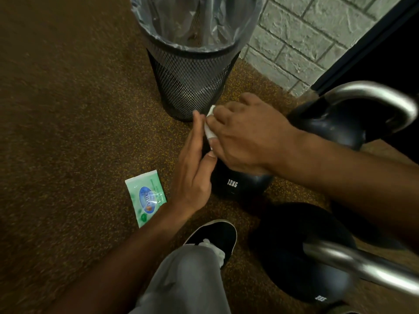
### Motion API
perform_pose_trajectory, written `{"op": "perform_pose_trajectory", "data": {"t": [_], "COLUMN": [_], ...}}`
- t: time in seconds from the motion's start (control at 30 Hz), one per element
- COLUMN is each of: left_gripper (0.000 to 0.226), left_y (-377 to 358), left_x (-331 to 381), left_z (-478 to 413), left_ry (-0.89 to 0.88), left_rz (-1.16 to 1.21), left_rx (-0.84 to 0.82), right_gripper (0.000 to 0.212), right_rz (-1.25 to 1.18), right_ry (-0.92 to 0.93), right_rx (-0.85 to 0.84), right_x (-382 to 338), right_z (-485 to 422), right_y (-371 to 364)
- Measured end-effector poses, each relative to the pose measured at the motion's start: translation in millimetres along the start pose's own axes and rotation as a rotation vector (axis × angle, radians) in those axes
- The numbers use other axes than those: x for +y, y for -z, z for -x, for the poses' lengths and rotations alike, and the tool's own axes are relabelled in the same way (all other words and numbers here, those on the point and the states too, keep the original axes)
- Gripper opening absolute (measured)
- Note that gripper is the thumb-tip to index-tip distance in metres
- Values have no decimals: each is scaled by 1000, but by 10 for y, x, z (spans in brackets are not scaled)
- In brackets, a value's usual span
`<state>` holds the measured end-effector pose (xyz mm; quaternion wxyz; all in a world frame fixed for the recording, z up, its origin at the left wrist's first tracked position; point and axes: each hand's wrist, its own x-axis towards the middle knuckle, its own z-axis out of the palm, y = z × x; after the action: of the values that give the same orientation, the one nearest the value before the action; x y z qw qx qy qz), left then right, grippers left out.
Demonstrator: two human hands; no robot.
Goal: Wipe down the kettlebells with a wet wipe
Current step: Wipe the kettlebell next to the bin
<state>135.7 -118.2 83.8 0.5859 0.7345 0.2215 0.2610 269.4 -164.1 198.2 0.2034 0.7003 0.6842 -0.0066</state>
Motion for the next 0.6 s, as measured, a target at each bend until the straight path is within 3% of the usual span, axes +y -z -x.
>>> {"op": "perform_pose_trajectory", "data": {"t": [0.3, 0.47, 0.6], "left_gripper": [70, 64, 57], "left_y": [45, 1, 44], "left_x": [-83, -42, 97], "left_z": [61, 46, 74], "left_ry": [49, 84, -52], "left_rz": [-8, 89, 14], "left_rx": [6, 92, 179], "right_gripper": [73, 68, 67], "right_rz": [-82, -80, 69], "right_ry": [-103, -131, -112], "right_rx": [-76, -65, -97], "right_x": [272, 56, -98], "right_z": [564, 221, 111], "right_y": [70, 70, 75]}}
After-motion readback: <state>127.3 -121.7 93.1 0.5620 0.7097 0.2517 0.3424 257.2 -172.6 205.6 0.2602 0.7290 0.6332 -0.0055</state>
